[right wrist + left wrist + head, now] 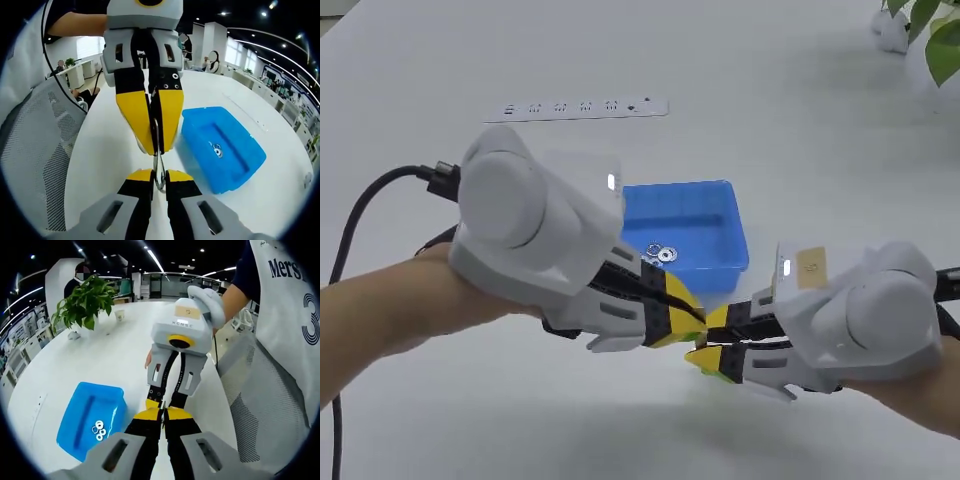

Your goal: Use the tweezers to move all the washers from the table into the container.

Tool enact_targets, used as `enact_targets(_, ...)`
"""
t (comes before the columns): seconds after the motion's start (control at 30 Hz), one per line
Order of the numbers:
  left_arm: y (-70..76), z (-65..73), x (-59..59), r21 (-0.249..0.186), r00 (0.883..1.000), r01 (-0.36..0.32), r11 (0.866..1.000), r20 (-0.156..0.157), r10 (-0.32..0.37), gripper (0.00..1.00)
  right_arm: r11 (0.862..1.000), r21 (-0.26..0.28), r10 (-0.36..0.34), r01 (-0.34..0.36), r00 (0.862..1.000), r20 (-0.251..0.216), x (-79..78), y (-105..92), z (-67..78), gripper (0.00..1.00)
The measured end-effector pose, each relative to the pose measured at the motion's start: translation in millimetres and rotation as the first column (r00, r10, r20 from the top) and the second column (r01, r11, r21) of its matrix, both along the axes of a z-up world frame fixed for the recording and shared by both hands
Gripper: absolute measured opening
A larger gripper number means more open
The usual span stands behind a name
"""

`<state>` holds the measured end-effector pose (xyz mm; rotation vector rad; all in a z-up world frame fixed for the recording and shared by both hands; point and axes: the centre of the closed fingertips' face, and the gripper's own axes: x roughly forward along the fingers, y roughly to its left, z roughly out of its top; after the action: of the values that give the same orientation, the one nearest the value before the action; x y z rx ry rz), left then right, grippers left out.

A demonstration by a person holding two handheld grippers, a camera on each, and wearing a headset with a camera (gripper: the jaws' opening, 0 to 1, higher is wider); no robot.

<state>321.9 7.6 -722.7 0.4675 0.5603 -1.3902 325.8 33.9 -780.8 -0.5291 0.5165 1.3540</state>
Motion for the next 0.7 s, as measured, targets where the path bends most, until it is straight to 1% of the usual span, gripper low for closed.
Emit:
enact_targets(0.13,-0.4,0.1,-1.9,-0.003,1.0,-0.007,1.0,-0.01,0.007,0.06,1.0,-0.007,0.009,-0.009,1.0,0.01,-0.9,0.0,0.1,0.1)
enact_targets(0.2,-0.3,0.5,-2.4,-0.004,1.0,-0.007,1.0,-0.01,0.007,0.06,1.0,-0.009,0.01,-0.01,1.0,0.004,-2.3,0.2,0.5,0.1)
enact_targets(0.3,0.0,4.7,-3.0,-0.009,1.0,-0.004,1.0,-0.008,0.004,0.06,1.0,0.001,0.004,-0.004,1.0,0.002,-2.6,1.4,5.2,0.1)
enact_targets(0.37,1.3,9.1,-2.8,-0.013,1.0,-0.006,1.0,-0.005,0.006,0.06,1.0,0.006,0.001,-0.001,1.0,0.005,-1.8,2.0,9.8,0.1)
enact_targets(0.47,4.3,17.9,-3.7,-0.032,1.0,-0.011,0.999,-0.009,0.011,0.06,1.0,0.009,0.007,-0.007,1.0,0.011,-2.1,3.7,16.7,0.1)
enact_targets(0.5,5.5,20.8,-3.6,-0.04,1.0,-0.011,0.999,-0.004,0.011,0.06,1.0,0.01,0.011,-0.012,1.0,0.021,-2.2,5.0,20.5,0.1)
enact_targets(0.57,9.0,27.5,-2.7,-0.057,1.0,-0.025,0.998,-0.009,0.024,0.06,1.0,0.015,0.019,-0.019,0.999,0.034,-2.6,7.3,26.9,0.1)
enact_targets(0.67,13.9,35.5,-2.3,-0.066,0.999,-0.034,0.997,0.001,0.034,0.06,0.999,0.024,0.02,-0.022,0.999,0.05,-0.3,10.9,35.1,0.1)
enact_targets(0.7,15.7,39.6,-1.5,-0.07,0.999,-0.036,0.997,0.01,0.037,0.06,0.999,0.031,0.022,-0.024,0.997,0.075,1.9,13.1,39.5,0.1)
